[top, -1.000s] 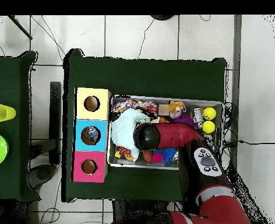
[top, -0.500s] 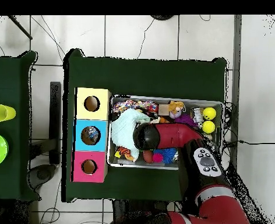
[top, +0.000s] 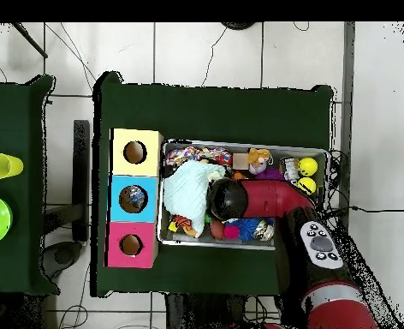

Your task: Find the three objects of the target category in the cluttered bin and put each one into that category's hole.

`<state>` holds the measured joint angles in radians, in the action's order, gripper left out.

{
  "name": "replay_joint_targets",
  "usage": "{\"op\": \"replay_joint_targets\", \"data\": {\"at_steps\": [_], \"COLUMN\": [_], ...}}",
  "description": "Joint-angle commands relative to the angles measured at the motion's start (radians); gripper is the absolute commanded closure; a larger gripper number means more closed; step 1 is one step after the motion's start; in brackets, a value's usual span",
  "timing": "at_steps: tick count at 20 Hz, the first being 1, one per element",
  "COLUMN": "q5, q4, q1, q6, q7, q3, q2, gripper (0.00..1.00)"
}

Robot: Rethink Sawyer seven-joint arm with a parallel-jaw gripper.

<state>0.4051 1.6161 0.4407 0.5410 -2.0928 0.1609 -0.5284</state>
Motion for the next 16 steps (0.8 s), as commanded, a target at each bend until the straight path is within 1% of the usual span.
{"op": "replay_joint_targets", "data": {"at_steps": [1,3,5,9,12,16], "q5": [0.036,0.046,0.052,0.07,0.092,0.125], "q4": [-0.05,-0.058,-0.065,-0.092,-0.09,-0.066], "q1": [0.095,0.138,0.182,0.264,0.302,0.344], "q6": [0.231,0.265,0.28,0.286,0.273,0.224], "q7": [0.236,0.304,0.356,0.43,0.453,0.464], "q3": [0.033,0.066,0.103,0.168,0.194,0.205], "q2": [-0.072,-0.098,-0.105,-0.079,-0.076,-0.073], "gripper": [1.0,1.0,1.0,1.0,1.0,1.0]}}
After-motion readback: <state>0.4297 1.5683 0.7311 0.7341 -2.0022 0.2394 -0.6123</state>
